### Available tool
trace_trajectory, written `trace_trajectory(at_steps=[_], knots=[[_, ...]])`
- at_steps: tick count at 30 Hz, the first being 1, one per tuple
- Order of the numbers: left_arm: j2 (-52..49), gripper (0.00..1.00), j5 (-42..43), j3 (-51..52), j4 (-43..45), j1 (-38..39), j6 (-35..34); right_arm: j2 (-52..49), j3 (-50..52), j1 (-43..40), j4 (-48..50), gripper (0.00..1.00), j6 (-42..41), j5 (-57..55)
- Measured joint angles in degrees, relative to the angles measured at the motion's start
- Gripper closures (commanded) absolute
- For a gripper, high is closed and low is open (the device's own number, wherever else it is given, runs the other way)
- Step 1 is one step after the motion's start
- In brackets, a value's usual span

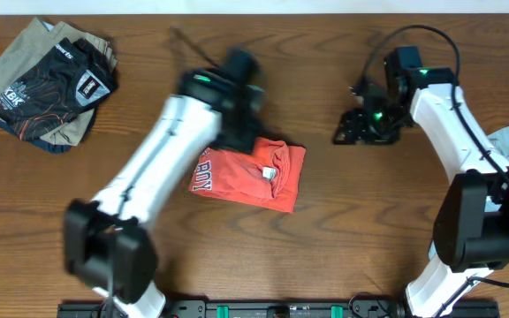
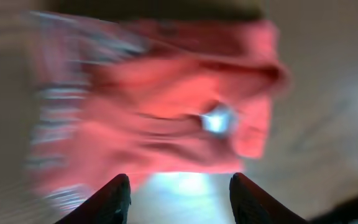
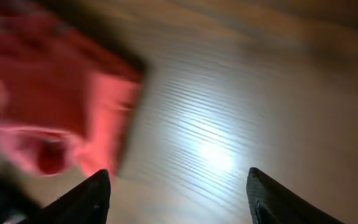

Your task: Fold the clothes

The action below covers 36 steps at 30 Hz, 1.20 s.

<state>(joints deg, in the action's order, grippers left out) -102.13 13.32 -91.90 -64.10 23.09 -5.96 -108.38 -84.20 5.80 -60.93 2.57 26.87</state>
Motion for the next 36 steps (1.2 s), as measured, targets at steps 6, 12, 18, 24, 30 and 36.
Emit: trace_trajectory(at_steps=[6, 12, 18, 24, 30, 36], knots=[[2.4, 0.46, -0.6, -0.5, 1.2, -13.9, -1.7, 0.0, 0.0, 6.9, 6.1, 0.24, 2.2, 6.2], [0.3, 0.46, -0.6, 0.0, 1.6, -19.3, -3.6, 0.0, 0.0, 14.9, 11.3, 0.24, 1.6, 5.5], [-0.8, 0.46, -0.4, 1.9, 2.1, -18.9, -4.5, -0.2, 0.0, 20.5, 11.6, 0.69, -0.3, 1.3], [-0.8, 0.46, -0.2, 2.2, 2.0, -18.8, -4.5, -4.1, -0.1, 21.9, 8.9, 0.99, -4.5, -6.7], [-0.8, 0.46, -0.2, 2.2, 1.2, -18.8, -4.5, -9.4, -0.1, 19.2, 6.8, 0.99, -15.3, -21.1], [-0.8, 0.46, -0.2, 2.2, 0.9, -18.8, -4.5, -9.9, -0.1, 13.2, 8.3, 0.72, -21.2, -29.0]])
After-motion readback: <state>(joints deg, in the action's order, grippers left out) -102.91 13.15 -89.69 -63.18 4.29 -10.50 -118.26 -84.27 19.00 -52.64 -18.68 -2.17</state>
